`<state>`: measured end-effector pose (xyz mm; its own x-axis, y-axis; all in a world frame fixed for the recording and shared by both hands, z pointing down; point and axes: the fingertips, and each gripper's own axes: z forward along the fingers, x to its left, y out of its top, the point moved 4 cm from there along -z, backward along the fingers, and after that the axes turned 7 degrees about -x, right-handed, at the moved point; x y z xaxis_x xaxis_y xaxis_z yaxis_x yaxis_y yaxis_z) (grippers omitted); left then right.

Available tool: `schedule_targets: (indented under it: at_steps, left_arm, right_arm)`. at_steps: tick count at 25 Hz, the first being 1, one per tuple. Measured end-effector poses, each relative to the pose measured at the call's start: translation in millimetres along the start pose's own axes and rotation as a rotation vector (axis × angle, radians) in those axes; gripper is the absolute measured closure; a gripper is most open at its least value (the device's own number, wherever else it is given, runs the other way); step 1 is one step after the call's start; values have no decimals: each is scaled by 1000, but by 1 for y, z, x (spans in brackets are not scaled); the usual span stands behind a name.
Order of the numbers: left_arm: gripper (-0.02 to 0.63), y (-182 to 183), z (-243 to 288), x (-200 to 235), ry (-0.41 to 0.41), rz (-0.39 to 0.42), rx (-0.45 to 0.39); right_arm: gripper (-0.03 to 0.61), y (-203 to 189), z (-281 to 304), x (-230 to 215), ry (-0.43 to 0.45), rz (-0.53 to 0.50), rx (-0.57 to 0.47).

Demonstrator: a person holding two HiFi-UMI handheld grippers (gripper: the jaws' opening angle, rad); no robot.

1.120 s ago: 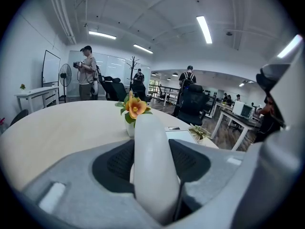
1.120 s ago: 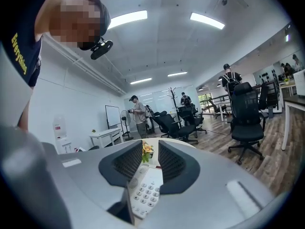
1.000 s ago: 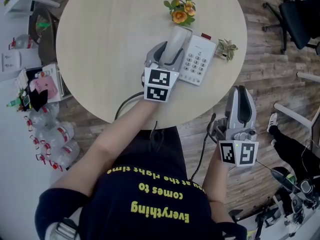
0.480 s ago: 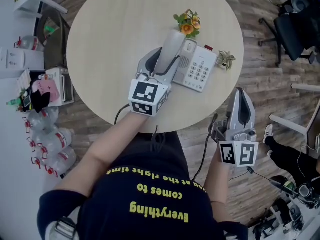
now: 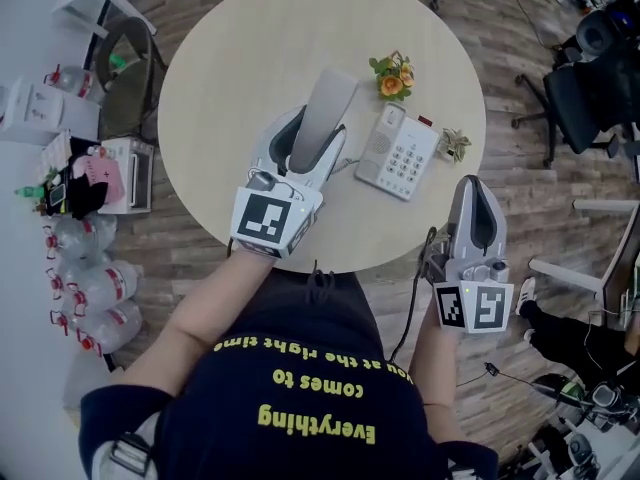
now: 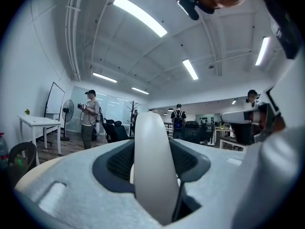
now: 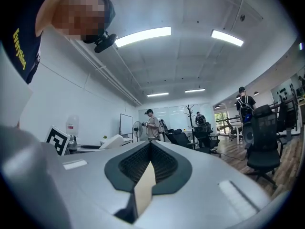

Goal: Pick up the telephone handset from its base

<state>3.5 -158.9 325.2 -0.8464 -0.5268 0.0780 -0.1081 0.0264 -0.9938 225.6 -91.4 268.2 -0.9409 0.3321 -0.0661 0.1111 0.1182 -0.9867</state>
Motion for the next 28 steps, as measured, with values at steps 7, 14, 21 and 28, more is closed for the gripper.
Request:
schedule_targets:
  at_steps: [7,14,21,28]
  left_arm:
    - [388,38,-30,14,21,10,-105]
    - [388,62,-57,20,7,-29,-204]
    - [388,77,-74,30,-3,-57,-263]
    - [390,83,-79,38,5,-59,-280]
  right_arm:
    - [566,17,6,23,50,-14,-36]
    - [566,26,10,44,89,-33,-42]
    - [566,30,13,58,110,-45,-50]
    - [568,32,17,63,115,-62,-52]
